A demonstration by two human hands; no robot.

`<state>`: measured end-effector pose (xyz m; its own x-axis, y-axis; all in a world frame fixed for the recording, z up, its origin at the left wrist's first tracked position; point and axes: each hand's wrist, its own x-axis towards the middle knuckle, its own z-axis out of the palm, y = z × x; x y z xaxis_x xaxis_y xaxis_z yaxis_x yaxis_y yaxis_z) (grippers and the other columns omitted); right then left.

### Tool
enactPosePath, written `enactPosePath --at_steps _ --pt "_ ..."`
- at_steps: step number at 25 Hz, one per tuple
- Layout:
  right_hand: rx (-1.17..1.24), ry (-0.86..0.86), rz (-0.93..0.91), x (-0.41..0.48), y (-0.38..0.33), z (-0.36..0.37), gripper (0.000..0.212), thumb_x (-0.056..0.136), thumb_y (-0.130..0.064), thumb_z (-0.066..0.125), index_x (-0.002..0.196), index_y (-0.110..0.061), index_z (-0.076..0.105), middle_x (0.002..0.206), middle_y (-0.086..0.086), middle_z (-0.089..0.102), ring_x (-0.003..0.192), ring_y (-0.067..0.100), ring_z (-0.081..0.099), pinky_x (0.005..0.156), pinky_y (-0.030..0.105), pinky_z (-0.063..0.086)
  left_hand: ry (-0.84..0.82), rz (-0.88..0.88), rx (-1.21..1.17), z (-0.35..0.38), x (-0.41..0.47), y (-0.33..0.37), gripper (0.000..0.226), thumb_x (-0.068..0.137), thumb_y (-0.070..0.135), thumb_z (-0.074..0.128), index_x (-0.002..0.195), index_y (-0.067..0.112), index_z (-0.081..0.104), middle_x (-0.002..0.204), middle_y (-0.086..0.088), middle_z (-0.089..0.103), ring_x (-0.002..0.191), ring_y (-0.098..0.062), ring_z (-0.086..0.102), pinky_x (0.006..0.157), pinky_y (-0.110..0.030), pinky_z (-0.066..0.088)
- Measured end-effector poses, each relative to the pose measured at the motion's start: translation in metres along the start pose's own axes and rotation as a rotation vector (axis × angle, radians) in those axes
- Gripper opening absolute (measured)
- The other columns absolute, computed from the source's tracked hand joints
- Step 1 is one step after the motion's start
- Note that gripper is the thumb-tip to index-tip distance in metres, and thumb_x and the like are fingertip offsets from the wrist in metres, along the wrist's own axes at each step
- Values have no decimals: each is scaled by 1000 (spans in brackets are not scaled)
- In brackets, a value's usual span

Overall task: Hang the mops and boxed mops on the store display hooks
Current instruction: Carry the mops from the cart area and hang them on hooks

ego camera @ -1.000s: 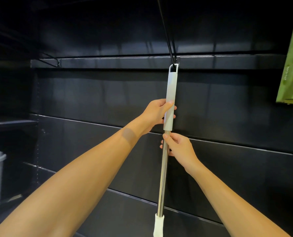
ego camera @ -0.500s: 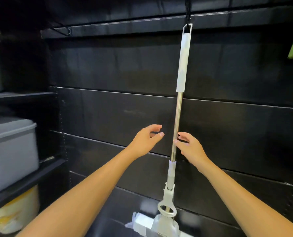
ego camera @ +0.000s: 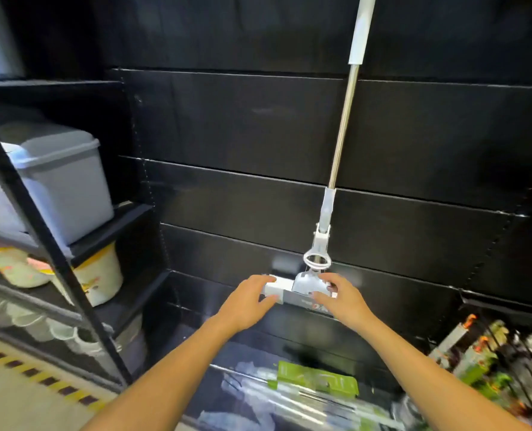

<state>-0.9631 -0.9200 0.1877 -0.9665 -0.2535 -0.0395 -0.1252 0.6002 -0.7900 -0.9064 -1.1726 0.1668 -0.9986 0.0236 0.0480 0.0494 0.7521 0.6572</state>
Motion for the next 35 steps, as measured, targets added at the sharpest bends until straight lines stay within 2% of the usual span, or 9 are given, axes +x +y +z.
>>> enactPosePath --at_steps 2,6,11,15,18,21,25,30,35 --pt "-9 -17 56 -40 22 29 48 90 -23 80 135 -18 62 132 -2 61 123 19 61 93 20 40 -45 -25 35 20 -43 -21 51 101 43 60 149 28 51 151 7 51 138 -17 49 110 -38 46" --pt "-90 -84 151 -123 64 68 53 89 -28 79 138 -18 61 142 3 58 131 22 58 110 30 43 -177 -13 244 58 -111 -44 58 104 47 54 156 27 40 162 4 40 148 -23 38 117 -45 39" --pt "-163 -118 264 -228 116 83 56 92 -28 77 142 -13 57 145 7 55 138 23 50 113 24 34 -338 77 297 111 -170 -30 58 103 47 54 155 26 40 162 1 42 146 -26 42 118 -42 39" --pt "-127 -76 394 -309 160 66 57 93 -32 74 144 -18 55 146 3 51 136 20 52 112 28 40 -457 174 326 167 -195 3 61 104 47 52 159 24 36 166 -2 36 151 -25 36 122 -40 33" --pt "-104 59 513 -383 198 40 54 91 -31 73 142 -21 57 142 0 54 132 20 56 104 25 47 -572 286 350 221 -213 43 64 101 53 52 157 26 39 164 -1 39 150 -24 38 120 -39 35" --pt "-115 165 630 -461 224 9 55 92 -33 74 142 -18 57 145 3 54 134 22 54 110 27 39 -688 385 389 272 -237 92 70 94 61 45 156 30 39 164 1 39 151 -25 37 119 -44 37" --pt "-95 341 750 -584 254 -29 54 93 -31 74 142 -15 58 148 5 52 136 22 53 112 21 35 -792 605 443 337 -294 174 66 98 61 45 155 27 41 161 1 41 147 -26 41 117 -44 41" --pt "-12 547 885 -753 283 -64 50 93 -30 74 139 -15 60 147 7 52 138 23 52 107 17 32 -872 822 456 414 -399 275 79 93 72 30 156 26 41 162 -1 41 150 -26 39 120 -42 38" --pt "24 785 1036 -938 300 -90 48 96 -32 71 140 -18 58 149 3 49 137 22 51 113 27 36 -992 1001 429 487 -537 384 77 94 73 31 159 31 35 168 3 30 155 -21 29 120 -38 33"
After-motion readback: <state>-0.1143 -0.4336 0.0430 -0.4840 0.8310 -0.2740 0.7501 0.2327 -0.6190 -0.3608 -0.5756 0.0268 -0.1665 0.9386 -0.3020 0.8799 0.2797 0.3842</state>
